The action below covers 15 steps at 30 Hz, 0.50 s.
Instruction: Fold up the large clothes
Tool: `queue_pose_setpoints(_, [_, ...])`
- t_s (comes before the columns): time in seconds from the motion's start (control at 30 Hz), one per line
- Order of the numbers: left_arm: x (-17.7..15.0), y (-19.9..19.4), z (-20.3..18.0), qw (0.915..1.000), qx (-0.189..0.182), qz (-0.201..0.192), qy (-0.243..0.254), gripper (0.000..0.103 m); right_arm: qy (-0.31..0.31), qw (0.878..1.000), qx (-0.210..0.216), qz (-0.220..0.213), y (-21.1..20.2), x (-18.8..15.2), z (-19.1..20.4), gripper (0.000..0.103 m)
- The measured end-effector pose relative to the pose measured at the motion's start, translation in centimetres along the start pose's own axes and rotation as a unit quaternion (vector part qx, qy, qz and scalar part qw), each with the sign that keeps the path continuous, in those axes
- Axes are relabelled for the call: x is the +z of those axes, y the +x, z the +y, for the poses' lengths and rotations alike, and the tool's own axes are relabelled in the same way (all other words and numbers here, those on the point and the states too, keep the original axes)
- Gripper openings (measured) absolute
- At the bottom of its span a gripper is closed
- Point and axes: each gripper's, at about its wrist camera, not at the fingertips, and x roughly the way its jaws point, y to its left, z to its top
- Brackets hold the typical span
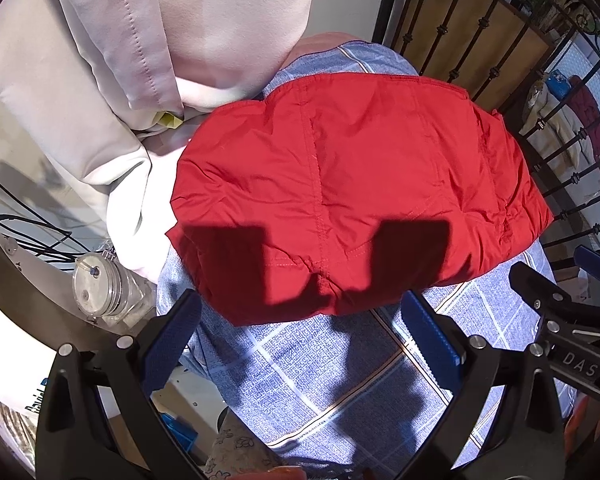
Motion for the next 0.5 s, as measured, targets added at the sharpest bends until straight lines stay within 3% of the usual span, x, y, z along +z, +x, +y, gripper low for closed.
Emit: queue_pose_setpoints(0.5, [0.14,-0.51,-0.33,0.9996,0.016,-0.018,0.015,0.099,-0.01,1.0,-0.014,-0.023,-0.37,-0.17,0.33,0.098])
